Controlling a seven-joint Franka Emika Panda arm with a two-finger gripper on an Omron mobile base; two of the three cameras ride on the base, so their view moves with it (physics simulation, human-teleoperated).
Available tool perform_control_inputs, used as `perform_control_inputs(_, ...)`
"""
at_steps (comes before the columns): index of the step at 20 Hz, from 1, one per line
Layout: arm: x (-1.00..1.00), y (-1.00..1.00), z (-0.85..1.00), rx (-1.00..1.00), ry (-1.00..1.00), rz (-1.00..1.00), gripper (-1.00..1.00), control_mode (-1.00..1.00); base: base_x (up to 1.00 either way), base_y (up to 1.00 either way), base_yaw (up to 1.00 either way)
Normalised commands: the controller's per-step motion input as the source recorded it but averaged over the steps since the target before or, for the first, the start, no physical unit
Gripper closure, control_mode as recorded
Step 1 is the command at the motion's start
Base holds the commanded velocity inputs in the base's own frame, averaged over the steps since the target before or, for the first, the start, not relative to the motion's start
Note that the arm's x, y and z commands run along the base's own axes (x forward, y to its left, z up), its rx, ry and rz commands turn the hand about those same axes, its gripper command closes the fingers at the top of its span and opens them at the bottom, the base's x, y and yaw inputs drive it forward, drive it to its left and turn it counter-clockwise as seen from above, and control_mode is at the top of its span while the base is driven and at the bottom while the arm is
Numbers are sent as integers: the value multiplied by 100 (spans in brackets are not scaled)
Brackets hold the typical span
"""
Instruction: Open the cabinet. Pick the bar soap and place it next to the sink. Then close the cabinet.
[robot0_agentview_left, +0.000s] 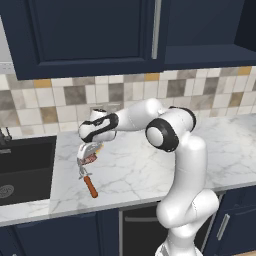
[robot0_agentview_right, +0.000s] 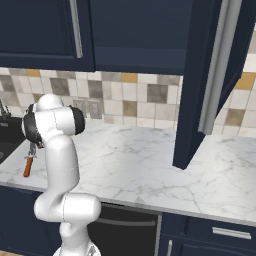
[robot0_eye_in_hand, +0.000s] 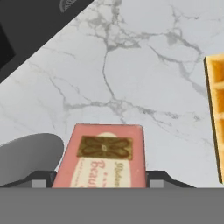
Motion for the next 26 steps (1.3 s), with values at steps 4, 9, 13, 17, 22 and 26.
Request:
perform_control_inputs(4, 6, 0, -3, 0, 0, 2, -100, -100, 0, 0, 0)
perform_control_inputs(9, 1, 0, 0, 0, 0, 0, -100, -100, 0, 0, 0)
perform_control_inputs(13, 3, 0, 0, 0, -5, 0, -100, -100, 0, 0, 0)
perform_control_inputs(17, 2, 0, 0, 0, -8, 0, -100, -100, 0, 0, 0)
perform_control_inputs(22, 0, -2, 7, 0, -6, 0, -100, -100, 0, 0, 0)
perform_control_inputs(26, 0, -26, 35, 0, -6, 0, -100, -100, 0, 0, 0)
